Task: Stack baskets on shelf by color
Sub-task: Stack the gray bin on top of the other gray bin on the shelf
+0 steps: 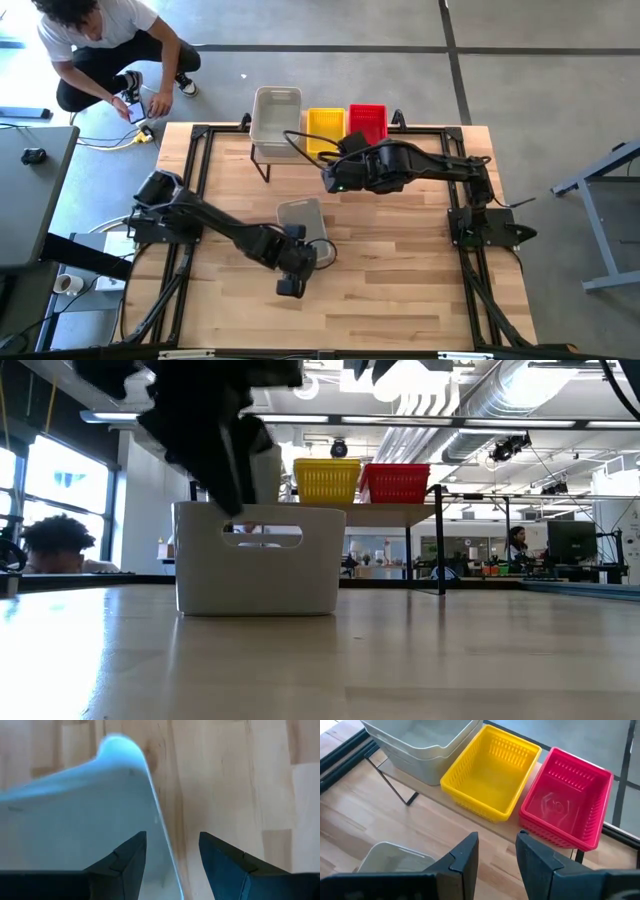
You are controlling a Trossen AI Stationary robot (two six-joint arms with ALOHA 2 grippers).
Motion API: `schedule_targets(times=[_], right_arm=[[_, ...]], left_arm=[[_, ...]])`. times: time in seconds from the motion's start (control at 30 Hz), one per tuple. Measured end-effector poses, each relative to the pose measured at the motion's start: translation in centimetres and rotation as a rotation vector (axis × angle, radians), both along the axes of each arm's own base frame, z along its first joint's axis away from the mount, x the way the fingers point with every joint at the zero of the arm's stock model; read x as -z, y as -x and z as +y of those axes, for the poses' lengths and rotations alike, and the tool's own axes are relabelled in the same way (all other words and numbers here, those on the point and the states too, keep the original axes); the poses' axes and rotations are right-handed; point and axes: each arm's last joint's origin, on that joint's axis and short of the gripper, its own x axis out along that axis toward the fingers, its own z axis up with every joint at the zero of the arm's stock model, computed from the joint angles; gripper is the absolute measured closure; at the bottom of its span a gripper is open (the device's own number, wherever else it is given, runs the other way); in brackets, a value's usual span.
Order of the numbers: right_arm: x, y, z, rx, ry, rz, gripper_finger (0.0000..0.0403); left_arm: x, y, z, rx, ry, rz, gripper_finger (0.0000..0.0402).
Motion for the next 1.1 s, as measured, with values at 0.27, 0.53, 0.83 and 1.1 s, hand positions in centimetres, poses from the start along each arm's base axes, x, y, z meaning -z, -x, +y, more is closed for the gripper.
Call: schedule_targets(times=[0.27, 0.53, 0.83, 1.1], right_arm=[[0.0, 0.0, 0.0, 0.000, 0.000, 0.001, 0.0286], [0.0, 0.0, 0.0, 0.000, 0.001, 0.002, 0.0286], [0.1, 0.0, 0.0, 0.001, 0.003, 0.002, 0.0286], [0.1, 0.0, 0.0, -0.001, 0.004, 0.004, 0.0286]], left_arm=[[2.9, 0.8, 1.5, -0.023, 0.090, 0.054, 0.0229], [3.6, 1.1, 2.0, -0.012, 0.110, 0.071, 0.0254], [3.1, 1.3, 1.5, 0.064, 0.188, 0.081, 0.0390], [-1.2, 3.6, 0.6, 0.116, 0.215, 0.019, 0.0397]])
